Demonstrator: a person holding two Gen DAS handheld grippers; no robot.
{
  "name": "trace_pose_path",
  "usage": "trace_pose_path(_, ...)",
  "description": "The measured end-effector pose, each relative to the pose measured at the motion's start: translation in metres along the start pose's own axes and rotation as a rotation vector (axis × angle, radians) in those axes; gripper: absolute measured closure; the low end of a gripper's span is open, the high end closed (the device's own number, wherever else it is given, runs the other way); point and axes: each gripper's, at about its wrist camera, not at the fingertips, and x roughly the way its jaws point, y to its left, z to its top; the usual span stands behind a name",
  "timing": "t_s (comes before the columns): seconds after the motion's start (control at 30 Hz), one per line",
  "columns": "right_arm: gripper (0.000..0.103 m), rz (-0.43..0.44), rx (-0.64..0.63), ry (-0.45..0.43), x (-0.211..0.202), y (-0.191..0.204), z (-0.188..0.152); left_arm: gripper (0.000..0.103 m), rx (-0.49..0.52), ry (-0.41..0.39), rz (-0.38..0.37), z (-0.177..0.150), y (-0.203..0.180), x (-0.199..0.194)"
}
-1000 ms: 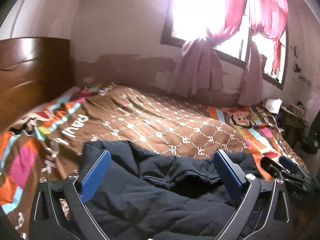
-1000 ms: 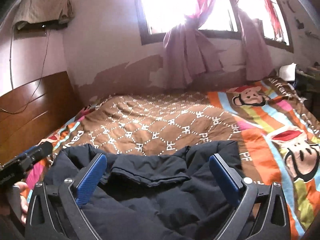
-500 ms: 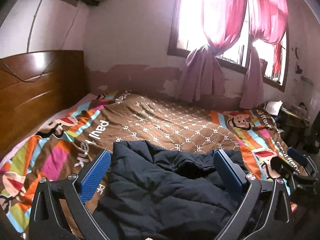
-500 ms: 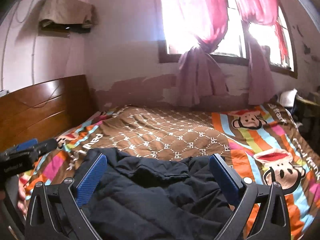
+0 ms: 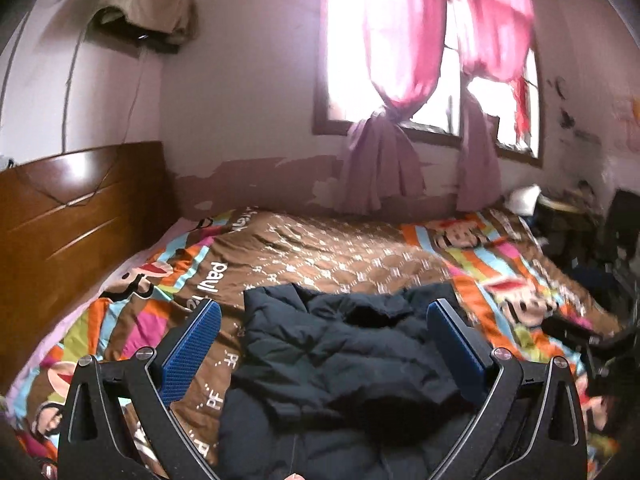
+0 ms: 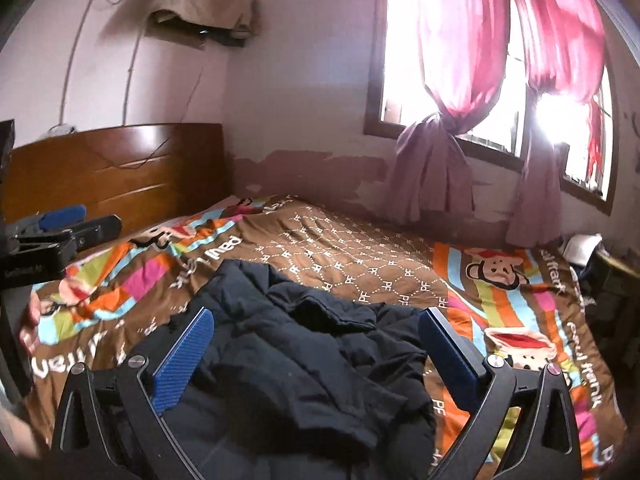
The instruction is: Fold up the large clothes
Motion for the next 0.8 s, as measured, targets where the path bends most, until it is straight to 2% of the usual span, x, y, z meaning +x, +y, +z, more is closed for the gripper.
trace_pose_path(0.13, 0.000, 0.032, -0.070, 0.008, -0.020, 0.013, -0.012, 0.002, 0.064, 0.084, -0.044, -0.028, -0.015, -0.006)
trace_pose_path(0.3, 0.000, 0.115, -0.168, 0.094, -0.029, 0.028, -0.052, 0.002, 0.153, 0.170, -0.088, -0.077, -0.034, -0.006)
trace_pose_path(0.47, 0.000, 0.193, -0.214, 0.236, -0.016, 0.039, -0.110, 0.002, 0.234, 0.307, -0.140, -0.128, -0.040, 0.000)
trace_pose_path(0.57, 0.000, 0.228, -0.222, 0.317, -0.007, 0.041, -0.134, 0.002, 0.252, 0.350, -0.156, -0.152, -0.037, 0.000)
trace_pose_path(0.67, 0.000, 0.246, -0.229, 0.367, 0.000, 0.039, -0.155, 0.002, 0.292, 0.393, -0.174, -0.175, -0.037, 0.005)
trace_pose_path(0.8, 0.000, 0.260, -0.238, 0.464, 0.009, 0.037, -0.184, 0.002, 0.359, 0.495, -0.247, -0.213, -0.035, 0.013)
